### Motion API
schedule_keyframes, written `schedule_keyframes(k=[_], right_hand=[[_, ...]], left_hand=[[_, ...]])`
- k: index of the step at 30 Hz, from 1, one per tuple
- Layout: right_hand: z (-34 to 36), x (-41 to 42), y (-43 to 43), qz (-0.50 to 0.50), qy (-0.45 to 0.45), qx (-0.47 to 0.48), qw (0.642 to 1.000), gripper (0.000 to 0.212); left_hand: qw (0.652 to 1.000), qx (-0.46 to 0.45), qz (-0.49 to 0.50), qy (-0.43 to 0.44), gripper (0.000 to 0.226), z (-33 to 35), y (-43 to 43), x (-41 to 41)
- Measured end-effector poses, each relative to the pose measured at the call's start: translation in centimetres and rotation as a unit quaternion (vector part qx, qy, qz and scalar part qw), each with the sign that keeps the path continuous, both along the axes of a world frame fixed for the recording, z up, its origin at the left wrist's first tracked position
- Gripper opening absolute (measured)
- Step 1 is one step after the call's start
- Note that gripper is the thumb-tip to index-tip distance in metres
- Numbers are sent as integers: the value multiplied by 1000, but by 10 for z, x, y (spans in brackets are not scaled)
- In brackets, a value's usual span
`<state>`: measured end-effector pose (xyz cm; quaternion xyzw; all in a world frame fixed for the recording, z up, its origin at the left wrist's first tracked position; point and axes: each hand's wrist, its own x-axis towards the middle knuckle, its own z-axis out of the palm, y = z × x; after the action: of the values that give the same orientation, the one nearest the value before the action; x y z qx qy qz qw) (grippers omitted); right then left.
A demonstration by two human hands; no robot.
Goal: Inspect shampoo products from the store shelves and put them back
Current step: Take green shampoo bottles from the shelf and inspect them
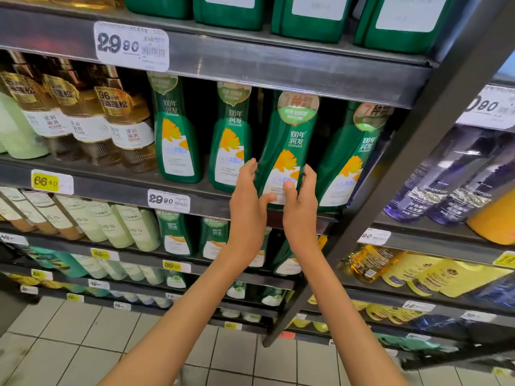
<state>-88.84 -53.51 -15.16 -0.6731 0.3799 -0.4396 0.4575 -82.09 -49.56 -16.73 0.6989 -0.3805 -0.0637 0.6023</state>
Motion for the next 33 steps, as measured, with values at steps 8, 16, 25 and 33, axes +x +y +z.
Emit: schedule_keyframes(k=[8,16,25,33], right_hand=[[-8,-6,14,-4,0,19,1000,53],[-22,-26,27,27,62,33,997,54],[-13,-27,12,73,65,79,992,52],[-15,-28,9,88,49,86,991,50]], left_hand=[[995,-25,56,-80,58,-8,2,-5],[996,-29,65,-51,51,-15,8,-7],[1000,-23,14,-5,49,-8,1,-7],[1000,-26,-13,5,55,-13,-3,-6]])
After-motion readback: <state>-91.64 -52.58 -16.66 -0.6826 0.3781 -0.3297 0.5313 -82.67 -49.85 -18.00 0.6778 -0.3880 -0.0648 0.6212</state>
